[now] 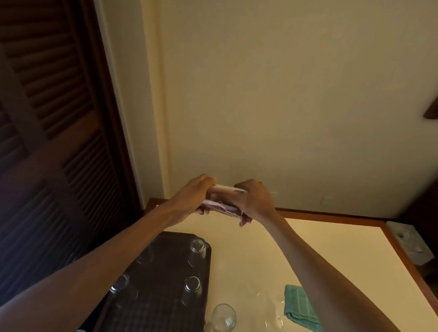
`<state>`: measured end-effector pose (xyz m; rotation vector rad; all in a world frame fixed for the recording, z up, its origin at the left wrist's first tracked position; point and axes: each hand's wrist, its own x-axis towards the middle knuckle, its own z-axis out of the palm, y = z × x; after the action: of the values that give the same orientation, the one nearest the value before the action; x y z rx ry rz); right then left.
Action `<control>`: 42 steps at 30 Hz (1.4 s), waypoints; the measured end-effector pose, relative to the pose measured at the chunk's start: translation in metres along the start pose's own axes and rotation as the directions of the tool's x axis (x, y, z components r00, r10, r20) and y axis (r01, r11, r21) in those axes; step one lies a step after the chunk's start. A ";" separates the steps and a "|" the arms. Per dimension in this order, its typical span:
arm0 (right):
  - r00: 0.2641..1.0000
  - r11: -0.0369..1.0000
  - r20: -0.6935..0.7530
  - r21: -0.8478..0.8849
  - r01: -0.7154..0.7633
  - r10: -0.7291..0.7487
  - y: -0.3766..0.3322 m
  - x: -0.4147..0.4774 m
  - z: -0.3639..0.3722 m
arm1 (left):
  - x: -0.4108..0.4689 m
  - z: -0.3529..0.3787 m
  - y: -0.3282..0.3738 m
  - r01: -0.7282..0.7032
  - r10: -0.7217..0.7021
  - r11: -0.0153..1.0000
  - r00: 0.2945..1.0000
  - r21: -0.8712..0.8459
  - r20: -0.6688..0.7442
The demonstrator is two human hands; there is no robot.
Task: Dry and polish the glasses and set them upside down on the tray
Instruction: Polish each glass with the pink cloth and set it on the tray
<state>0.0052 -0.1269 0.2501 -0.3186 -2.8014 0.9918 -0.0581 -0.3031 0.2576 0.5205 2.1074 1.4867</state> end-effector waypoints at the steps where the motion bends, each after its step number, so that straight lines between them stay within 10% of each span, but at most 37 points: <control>1: 1.000 0.999 -0.025 -0.048 0.000 -0.001 0.002 0.002 0.001 | -0.001 0.001 0.001 -0.010 0.011 1.000 1.000 -0.015 0.005; 7: 0.960 0.900 -0.165 -0.412 0.140 -0.224 -0.033 -0.011 -0.012 | -0.005 -0.019 0.002 0.236 -0.164 0.887 0.964 -0.397 0.208; 14: 0.919 0.840 -0.033 -0.421 0.343 -0.392 -0.058 -0.009 -0.014 | -0.003 -0.029 0.000 0.345 -0.291 0.855 0.937 -0.387 0.192; 21: 0.970 0.888 -0.111 -0.435 0.147 -0.215 -0.062 0.003 -0.011 | -0.008 -0.026 0.009 0.222 -0.237 0.923 0.972 -0.315 -0.009; 25: 0.988 0.999 -0.146 -0.005 -0.051 0.050 -0.054 0.008 0.011 | -0.007 -0.031 0.012 -0.076 0.037 0.984 0.971 -0.161 -0.237; 28: 0.914 0.692 0.200 0.602 -0.399 0.352 -0.065 0.008 0.019 | -0.003 -0.037 0.008 -0.396 0.405 0.914 0.866 0.092 -0.293; 30: 0.877 0.615 0.327 0.625 -0.480 0.352 -0.075 0.003 0.017 | -0.002 -0.040 0.002 -0.498 0.505 0.861 0.817 0.100 -0.280; 32: 0.946 0.794 0.166 0.515 -0.323 0.277 -0.085 0.001 0.011 | -0.002 -0.044 -0.002 -0.511 0.492 0.859 0.832 -0.011 -0.257; 34: 0.989 0.995 -0.123 -0.037 -0.089 0.084 -0.091 -0.003 -0.002 | -0.002 -0.050 -0.003 -0.387 0.359 0.900 0.919 -0.203 -0.161; 36: 0.962 0.850 -0.194 -0.523 0.066 -0.194 -0.099 -0.006 -0.006 | -0.005 -0.057 0.000 -0.115 0.130 0.912 0.991 -0.394 0.011; 42: 0.951 0.767 -0.131 -0.627 0.140 -0.280 -0.101 -0.001 -0.005 | -0.012 -0.053 0.013 0.006 -0.030 0.949 0.997 -0.316 -0.070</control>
<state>-0.0078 -0.2007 0.3178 -0.1549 -2.7834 -0.0361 -0.0800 -0.3451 0.2863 0.3291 1.8683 1.8130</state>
